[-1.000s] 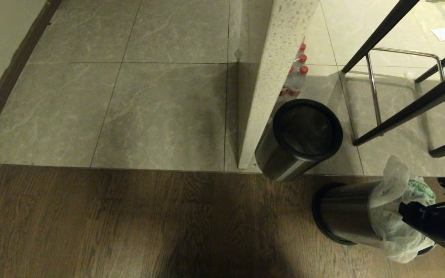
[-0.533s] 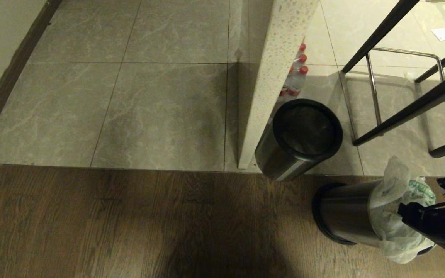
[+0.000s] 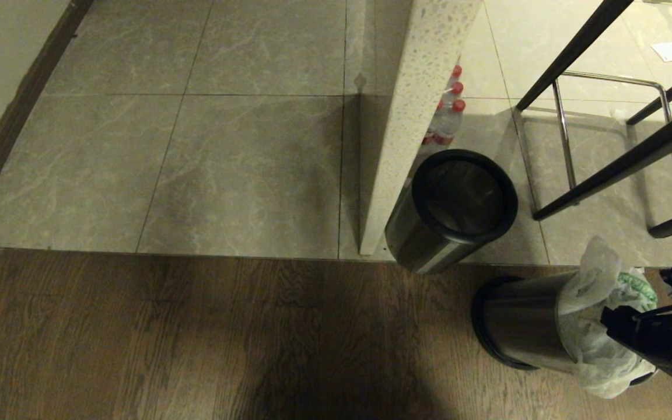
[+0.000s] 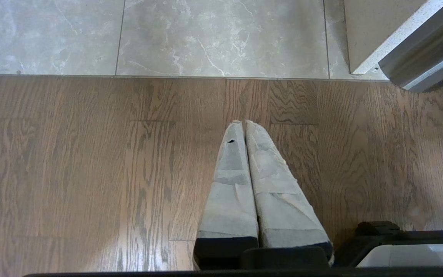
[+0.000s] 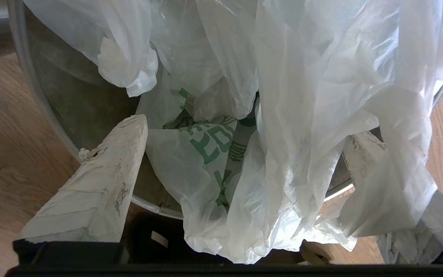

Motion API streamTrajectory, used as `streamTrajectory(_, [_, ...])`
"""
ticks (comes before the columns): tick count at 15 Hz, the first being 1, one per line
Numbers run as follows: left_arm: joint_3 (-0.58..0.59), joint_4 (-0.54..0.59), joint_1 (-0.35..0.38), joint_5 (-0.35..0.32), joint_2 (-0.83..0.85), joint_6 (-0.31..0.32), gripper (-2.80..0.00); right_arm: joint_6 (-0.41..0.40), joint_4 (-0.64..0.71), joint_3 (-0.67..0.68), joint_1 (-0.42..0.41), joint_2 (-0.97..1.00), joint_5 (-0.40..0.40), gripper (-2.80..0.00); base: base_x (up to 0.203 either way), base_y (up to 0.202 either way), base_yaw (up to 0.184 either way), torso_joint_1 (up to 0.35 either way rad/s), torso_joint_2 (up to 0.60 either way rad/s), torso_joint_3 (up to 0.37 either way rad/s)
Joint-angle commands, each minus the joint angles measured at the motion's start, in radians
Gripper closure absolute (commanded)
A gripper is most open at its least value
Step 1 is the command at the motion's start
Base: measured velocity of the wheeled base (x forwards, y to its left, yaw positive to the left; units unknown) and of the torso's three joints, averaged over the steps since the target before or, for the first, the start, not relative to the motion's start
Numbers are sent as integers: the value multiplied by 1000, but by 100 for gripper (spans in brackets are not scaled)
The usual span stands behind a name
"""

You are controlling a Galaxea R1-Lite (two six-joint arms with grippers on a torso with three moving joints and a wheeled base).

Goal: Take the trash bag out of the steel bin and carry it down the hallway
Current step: Pick up the trash bag

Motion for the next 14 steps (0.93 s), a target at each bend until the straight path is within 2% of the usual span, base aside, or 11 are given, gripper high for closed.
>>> streamTrajectory(1, [2,0,0,1,-2,0,0,2,-5,5,1,-3,0,-280,0,0,0,0,0,0])
streamTrajectory(9, [2,0,0,1,-2,0,0,10,-6,5,0,-7,2,-280,0,0,0,0,0,0])
streamTrajectory(10, [2,0,0,1,-2,0,0,10,-10,9,0,-7,4,0,0,0,0,0,0,0])
streamTrajectory(14, [2,0,0,1,-2,0,0,4,-16,11,1,-3,8,0,0,0,0,0,0,0])
